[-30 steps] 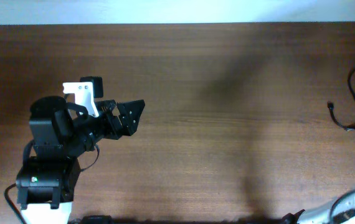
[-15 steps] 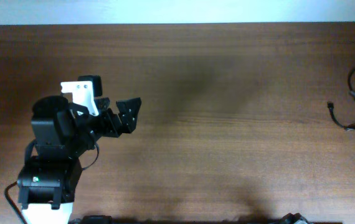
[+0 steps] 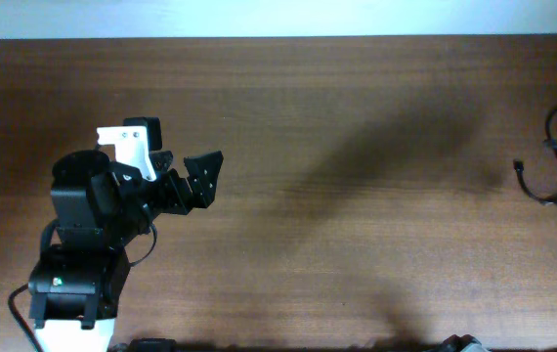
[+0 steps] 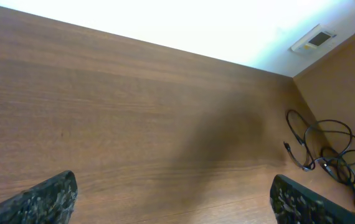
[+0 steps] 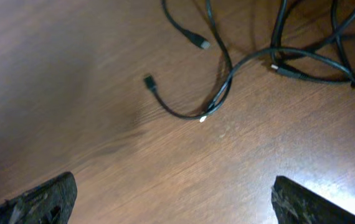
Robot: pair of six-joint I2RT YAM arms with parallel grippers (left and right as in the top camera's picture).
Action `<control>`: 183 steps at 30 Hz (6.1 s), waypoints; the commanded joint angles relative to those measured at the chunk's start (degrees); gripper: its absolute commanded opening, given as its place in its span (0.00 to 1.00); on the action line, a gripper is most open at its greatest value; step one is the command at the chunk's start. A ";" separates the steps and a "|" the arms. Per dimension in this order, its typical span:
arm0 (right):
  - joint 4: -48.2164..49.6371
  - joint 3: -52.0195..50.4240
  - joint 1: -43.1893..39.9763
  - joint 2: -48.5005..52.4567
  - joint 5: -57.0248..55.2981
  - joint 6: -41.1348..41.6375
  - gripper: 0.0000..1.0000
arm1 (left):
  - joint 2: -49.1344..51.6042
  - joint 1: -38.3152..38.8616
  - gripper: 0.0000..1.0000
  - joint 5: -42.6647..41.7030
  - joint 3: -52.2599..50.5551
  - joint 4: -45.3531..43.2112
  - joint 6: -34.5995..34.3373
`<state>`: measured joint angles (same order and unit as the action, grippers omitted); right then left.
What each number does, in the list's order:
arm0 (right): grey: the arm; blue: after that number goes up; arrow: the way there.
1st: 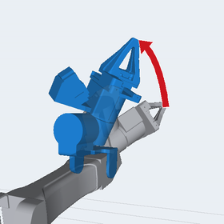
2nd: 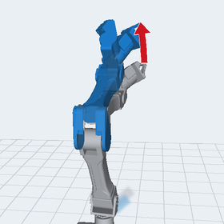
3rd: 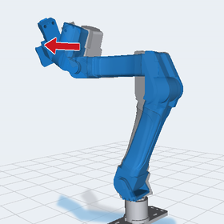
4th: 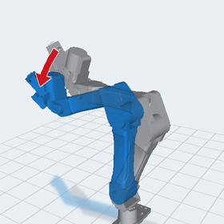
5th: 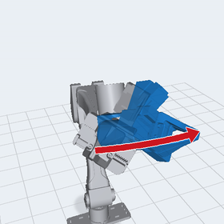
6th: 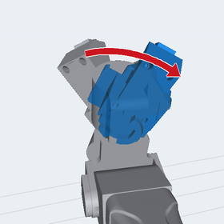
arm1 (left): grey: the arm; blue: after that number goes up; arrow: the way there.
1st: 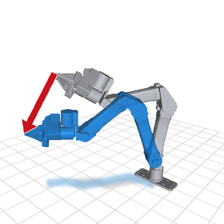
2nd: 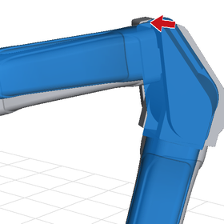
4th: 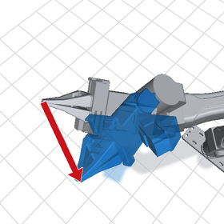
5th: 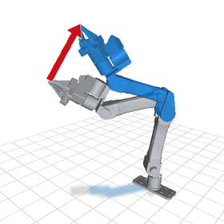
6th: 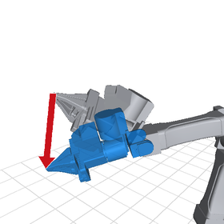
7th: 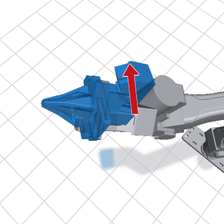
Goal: Untangle cables
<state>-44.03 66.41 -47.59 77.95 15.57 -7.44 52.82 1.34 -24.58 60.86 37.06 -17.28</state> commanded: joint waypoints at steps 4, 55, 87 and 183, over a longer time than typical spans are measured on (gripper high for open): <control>3.45 -0.61 -0.07 17.86 -1.07 0.94 0.99 | -0.39 0.00 0.99 0.39 0.42 -0.52 -0.28; 56.08 13.75 -8.68 31.63 30.29 18.21 0.04 | -0.46 0.00 0.99 -1.11 0.42 -0.50 -9.07; 131.69 30.84 -20.57 29.81 69.35 88.32 0.98 | -5.20 0.00 0.98 1.92 0.44 -8.33 -3.93; -1.07 -8.94 24.72 -23.98 -1.86 5.38 0.99 | -24.02 0.00 0.99 47.98 0.15 23.23 -6.71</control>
<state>-46.11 57.63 -23.20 59.35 14.17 -1.85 28.93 1.34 22.22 60.86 60.38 -23.44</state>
